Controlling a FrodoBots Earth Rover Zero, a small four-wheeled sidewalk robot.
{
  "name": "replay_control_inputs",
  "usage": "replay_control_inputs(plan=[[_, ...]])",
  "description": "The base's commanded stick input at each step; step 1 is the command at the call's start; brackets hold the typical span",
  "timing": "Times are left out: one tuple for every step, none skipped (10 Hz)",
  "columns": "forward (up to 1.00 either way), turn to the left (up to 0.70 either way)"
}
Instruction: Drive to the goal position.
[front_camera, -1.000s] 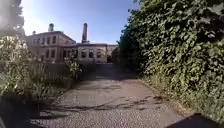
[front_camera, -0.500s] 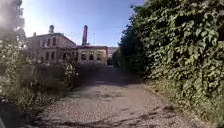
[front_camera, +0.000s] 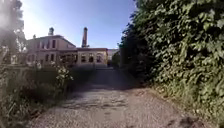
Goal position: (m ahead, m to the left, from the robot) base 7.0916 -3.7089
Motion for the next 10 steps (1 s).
replay_control_inputs(plan=[[0.70, 0.00], [0.70, 0.00], [0.70, 0.00], [0.70, 0.00], [0.70, 0.00], [0.70, 0.00], [0.70, 0.00], [0.70, -0.05], [0.70, -0.12], [0.70, -0.05]])
